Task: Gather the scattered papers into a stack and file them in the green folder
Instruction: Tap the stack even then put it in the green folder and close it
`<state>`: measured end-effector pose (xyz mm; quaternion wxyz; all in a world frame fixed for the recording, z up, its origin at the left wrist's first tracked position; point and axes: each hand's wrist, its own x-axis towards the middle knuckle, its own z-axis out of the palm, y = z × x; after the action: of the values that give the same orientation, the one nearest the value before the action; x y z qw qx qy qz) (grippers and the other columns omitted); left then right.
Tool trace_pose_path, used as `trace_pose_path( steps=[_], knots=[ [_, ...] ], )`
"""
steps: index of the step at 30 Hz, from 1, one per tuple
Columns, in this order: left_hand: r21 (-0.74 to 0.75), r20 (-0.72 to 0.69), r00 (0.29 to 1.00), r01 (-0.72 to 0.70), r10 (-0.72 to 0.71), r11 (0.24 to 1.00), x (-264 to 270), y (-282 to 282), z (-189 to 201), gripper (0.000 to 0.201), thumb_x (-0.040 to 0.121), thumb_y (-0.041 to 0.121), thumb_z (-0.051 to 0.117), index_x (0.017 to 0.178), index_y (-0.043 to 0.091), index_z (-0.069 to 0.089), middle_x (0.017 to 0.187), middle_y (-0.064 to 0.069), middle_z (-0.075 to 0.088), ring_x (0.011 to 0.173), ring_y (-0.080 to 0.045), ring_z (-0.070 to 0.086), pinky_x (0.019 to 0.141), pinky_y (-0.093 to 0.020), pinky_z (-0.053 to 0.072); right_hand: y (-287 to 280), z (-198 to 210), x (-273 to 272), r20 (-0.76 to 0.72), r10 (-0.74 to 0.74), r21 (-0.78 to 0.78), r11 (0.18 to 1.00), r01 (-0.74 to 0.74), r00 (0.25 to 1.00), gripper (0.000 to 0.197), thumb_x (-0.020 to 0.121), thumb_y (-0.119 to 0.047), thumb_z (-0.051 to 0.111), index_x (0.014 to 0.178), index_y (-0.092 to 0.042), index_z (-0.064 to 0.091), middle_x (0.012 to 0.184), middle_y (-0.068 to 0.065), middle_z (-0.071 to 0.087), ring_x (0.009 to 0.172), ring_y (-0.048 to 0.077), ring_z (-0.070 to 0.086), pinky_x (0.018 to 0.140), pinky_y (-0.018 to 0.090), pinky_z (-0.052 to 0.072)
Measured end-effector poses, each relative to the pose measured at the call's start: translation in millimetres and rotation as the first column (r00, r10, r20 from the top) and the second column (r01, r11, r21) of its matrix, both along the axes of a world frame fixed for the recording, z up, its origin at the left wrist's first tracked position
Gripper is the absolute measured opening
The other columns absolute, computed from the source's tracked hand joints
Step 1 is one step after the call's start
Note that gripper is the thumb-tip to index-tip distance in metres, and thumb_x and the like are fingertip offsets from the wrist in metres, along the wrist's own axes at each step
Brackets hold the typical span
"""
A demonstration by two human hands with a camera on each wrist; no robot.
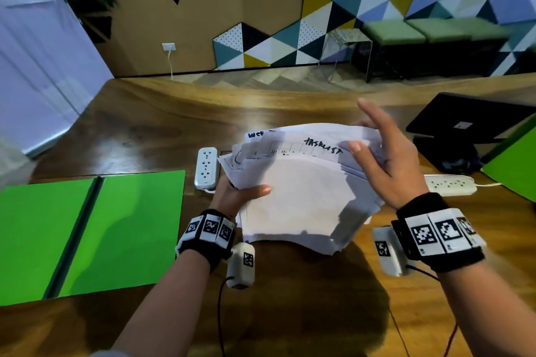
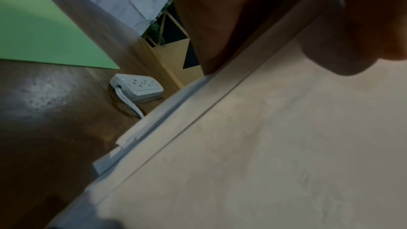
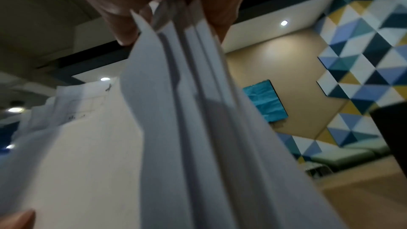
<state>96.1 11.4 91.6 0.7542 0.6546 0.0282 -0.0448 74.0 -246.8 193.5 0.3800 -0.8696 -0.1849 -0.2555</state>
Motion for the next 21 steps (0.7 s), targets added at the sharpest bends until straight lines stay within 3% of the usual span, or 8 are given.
trace_pose_path(
  steps=[2, 5, 8, 12, 14, 17, 19, 21],
  knots=[
    [0.017, -0.010, 0.999, 0.036, -0.036, 0.999, -0.5, 0.4, -3.3, 0.071, 0.042, 0.020, 0.085, 0.109, 0.012, 0.064, 0.102, -0.006, 0.071, 0.096, -0.026, 0.067, 0.079, -0.038, 0.057, 4.8, 12.1, -3.8, -0.044, 0.003, -0.183, 0.983, -0.011, 0.999, 0.045, 0.097, -0.045, 0.034, 0.140, -0.034, 0.040, 0.114, 0.004, 0.060, 0.094, 0.024, 0.062, 0.076, 0.030, 0.050],
    [0.023, -0.015, 0.997, 0.079, -0.079, 0.997, -1.9, -0.3, -5.0, 0.057, 0.042, 0.019, 0.085, 0.096, 0.025, 0.067, 0.092, 0.004, 0.073, 0.091, -0.020, 0.068, 0.081, -0.039, 0.058, 13.2, 28.1, -1.3, -0.167, -0.121, -0.590, 0.807, -0.001, 0.978, 0.051, 0.098, -0.051, 0.016, 0.142, -0.035, 0.036, 0.114, 0.003, 0.059, 0.090, 0.024, 0.064, 0.061, 0.029, 0.042],
    [-0.018, -0.041, 0.997, 0.071, -0.072, 0.997, -3.8, -1.2, -5.6, 0.051, 0.045, 0.014, 0.085, 0.092, 0.029, 0.070, 0.090, 0.006, 0.075, 0.092, -0.021, 0.069, 0.084, -0.042, 0.056, 23.0, 27.7, 2.1, -0.314, -0.278, -0.767, 0.638, -0.070, 0.908, 0.051, 0.098, -0.053, 0.012, 0.135, -0.034, 0.040, 0.123, 0.004, 0.061, 0.106, 0.029, 0.062, 0.082, 0.038, 0.048],
    [-0.049, -0.047, 0.998, 0.032, -0.034, 0.998, -5.2, -4.8, -2.9, 0.049, 0.046, 0.019, 0.084, 0.092, 0.030, 0.070, 0.102, -0.008, 0.071, 0.105, -0.038, 0.064, 0.090, -0.054, 0.052, 37.4, 30.2, -1.9, -0.263, -0.370, -0.846, 0.533, -0.029, 0.891, 0.095, 0.073, -0.078, -0.013, 0.131, -0.033, 0.048, 0.125, -0.002, 0.059, 0.121, 0.023, 0.050, 0.103, 0.056, 0.029],
    [-0.061, -0.046, 0.998, 0.040, -0.043, 0.997, -5.1, -5.3, -2.9, 0.055, 0.047, 0.020, 0.084, 0.099, 0.027, 0.069, 0.109, -0.014, 0.070, 0.107, -0.039, 0.063, 0.092, -0.056, 0.051, 46.7, 33.3, -3.5, -0.219, -0.320, -0.871, 0.491, -0.036, 0.922, 0.106, 0.067, -0.085, -0.008, 0.142, -0.025, 0.038, 0.131, 0.001, 0.053, 0.128, 0.021, 0.045, 0.109, 0.063, 0.019],
    [-0.043, -0.056, 0.996, 0.061, -0.063, 0.997, -2.4, -3.6, -11.1, 0.067, 0.047, 0.023, 0.087, 0.111, 0.021, 0.064, 0.115, -0.019, 0.067, 0.108, -0.041, 0.062, 0.091, -0.061, 0.049, 62.5, 28.0, 1.9, -0.269, -0.285, -0.905, 0.401, -0.140, 0.920, 0.103, 0.072, -0.084, 0.030, 0.149, -0.016, 0.019, 0.144, 0.002, 0.042, 0.137, 0.020, 0.036, 0.110, 0.067, 0.009],
    [-0.033, -0.089, 0.994, 0.053, -0.056, 0.998, -1.8, -3.3, -13.7, 0.066, 0.044, 0.025, 0.087, 0.106, 0.026, 0.065, 0.110, -0.013, 0.068, 0.106, -0.038, 0.063, 0.089, -0.055, 0.052, 70.5, 21.9, 7.0, -0.323, -0.298, -0.890, 0.419, -0.181, 0.898, 0.097, 0.074, -0.071, 0.053, 0.147, -0.016, 0.018, 0.143, 0.002, 0.041, 0.133, 0.021, 0.040, 0.111, 0.066, 0.013],
    [-0.016, -0.095, 0.993, 0.063, -0.064, 0.998, -0.6, -3.2, -14.7, 0.065, 0.042, 0.027, 0.085, 0.104, 0.028, 0.064, 0.106, -0.007, 0.069, 0.103, -0.030, 0.065, 0.082, -0.043, 0.056, 73.6, 18.1, 12.1, -0.317, -0.298, -0.873, 0.462, -0.155, 0.900, 0.088, 0.075, -0.061, 0.061, 0.142, -0.018, 0.024, 0.137, 0.002, 0.045, 0.128, 0.023, 0.044, 0.110, 0.062, 0.021]
  ],
)
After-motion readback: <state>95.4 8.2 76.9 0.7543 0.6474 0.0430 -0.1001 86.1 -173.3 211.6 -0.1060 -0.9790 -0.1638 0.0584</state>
